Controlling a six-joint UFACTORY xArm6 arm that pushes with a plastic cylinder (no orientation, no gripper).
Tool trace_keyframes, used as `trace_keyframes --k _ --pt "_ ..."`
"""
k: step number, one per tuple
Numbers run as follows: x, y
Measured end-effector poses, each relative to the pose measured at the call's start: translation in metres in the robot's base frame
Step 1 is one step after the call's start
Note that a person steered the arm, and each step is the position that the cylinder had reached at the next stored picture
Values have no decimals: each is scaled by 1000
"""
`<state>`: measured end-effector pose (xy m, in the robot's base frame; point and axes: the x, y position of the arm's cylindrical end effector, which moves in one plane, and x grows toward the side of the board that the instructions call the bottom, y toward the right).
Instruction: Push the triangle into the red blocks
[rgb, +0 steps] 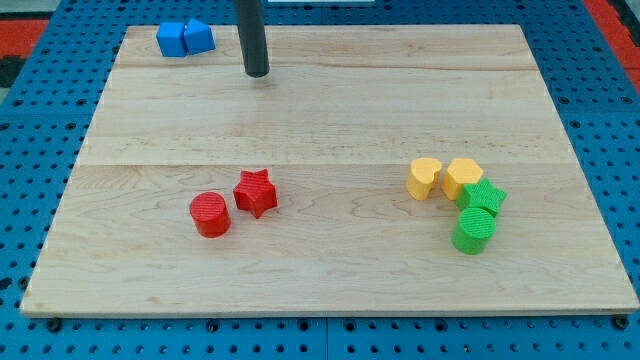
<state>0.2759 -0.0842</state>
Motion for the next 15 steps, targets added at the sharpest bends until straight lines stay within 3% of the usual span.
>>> trace_keyframes --k 5,9,12,14,15 --pt "-84 22" --pt "-84 19" --pt "-82 -50" --pt "-38 -57" --pt "-57 -41"
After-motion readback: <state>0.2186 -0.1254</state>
